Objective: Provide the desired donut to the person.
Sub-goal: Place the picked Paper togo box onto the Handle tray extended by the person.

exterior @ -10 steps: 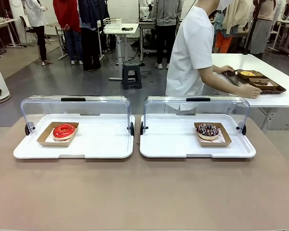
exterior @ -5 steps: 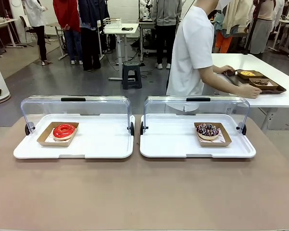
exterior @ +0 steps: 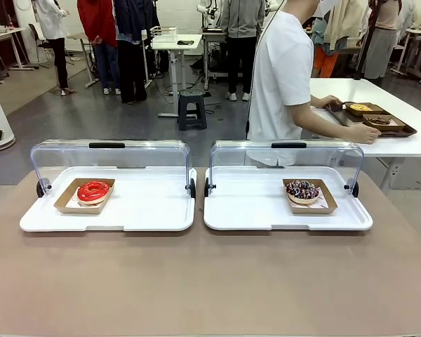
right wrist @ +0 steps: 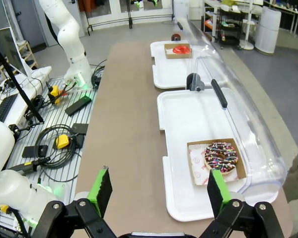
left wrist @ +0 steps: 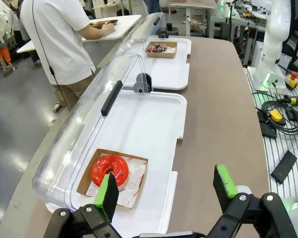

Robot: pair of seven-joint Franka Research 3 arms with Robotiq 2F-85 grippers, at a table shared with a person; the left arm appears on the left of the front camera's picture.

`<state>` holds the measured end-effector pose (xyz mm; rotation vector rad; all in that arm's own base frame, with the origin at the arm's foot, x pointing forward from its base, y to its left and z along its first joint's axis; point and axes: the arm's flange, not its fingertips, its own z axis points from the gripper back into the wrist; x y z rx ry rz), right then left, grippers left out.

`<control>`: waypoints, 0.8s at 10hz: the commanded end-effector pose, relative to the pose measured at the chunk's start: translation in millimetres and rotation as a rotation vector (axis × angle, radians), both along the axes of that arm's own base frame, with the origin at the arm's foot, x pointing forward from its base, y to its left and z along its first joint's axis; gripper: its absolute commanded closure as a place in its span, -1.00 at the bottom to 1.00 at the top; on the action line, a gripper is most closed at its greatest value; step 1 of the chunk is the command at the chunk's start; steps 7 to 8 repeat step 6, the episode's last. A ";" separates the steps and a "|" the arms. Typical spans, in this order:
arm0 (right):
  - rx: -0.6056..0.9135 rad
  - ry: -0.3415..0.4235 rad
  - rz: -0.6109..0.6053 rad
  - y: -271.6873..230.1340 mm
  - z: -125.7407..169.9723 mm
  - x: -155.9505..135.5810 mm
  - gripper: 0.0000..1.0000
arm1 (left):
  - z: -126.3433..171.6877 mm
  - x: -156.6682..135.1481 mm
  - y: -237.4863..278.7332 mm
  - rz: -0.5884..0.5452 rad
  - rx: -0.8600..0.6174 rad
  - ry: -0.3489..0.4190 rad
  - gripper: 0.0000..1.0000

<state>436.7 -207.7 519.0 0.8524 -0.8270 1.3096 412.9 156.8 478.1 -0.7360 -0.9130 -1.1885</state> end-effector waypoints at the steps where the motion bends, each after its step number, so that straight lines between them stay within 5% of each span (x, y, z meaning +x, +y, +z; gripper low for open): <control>1: 0.002 -0.001 0.002 0.5 -0.1 0.4 -1.00 | 1.7 -1.0 0.9 0.002 0.001 -0.004 -1.00; 8: 0.002 -0.001 0.002 0.5 -0.1 0.4 -1.00 | 1.7 -1.0 0.9 0.002 0.001 -0.004 -1.00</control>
